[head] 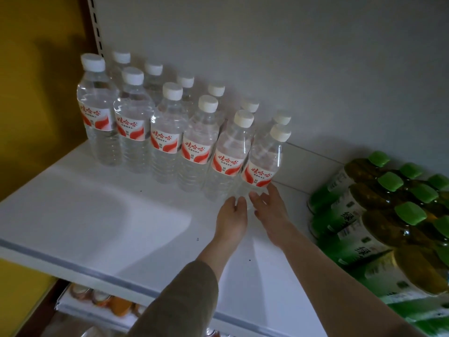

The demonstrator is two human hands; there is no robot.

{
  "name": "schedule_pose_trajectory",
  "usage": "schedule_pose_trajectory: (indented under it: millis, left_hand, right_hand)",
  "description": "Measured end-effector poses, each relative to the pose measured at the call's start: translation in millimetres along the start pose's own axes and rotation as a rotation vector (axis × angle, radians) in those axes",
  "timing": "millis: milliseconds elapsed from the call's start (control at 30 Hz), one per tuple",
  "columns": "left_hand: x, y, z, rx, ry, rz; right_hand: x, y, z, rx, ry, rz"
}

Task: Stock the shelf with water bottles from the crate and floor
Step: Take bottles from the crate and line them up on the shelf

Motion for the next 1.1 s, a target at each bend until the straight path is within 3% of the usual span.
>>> schedule_pose_trajectory:
  millis: [267,533,633,833,1000,1100]
  left_hand:
    - [-1,-55,28,-0.092,0.014,0.056]
    - [82,-207,106,-0.318,-0.109,0.148]
    - [142,-275,151,-0.424,-0.221,0.2]
    - [289,-383,242,-0.522,-0.619,0.228]
    - [382,-444,295,-0.573,-0.745,0.113]
    - [440,-464,307,-0.622,-0.808,0.127]
  right_hand:
    - [0,9,56,-0.187,0.121,0.025]
    - [-11,96,217,0.075,0.119,-0.081]
    - [-45,137,291,0.189,0.164,-0.034]
    - [-138,206,431,0.358,0.348,0.078]
    - [-237,244,509,0.486,0.479,0.219]
    - [-312,264,538,0.551,0.677,0.211]
Point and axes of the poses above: each hand's wrist, its own z-axis away from the middle knuckle, its own y-axis out of the palm, x = y × z, the point moved 8 cm from there along -z, towards the middle knuckle, and after that the axes turned 11 degrees about -x, right-handed, at the moved point
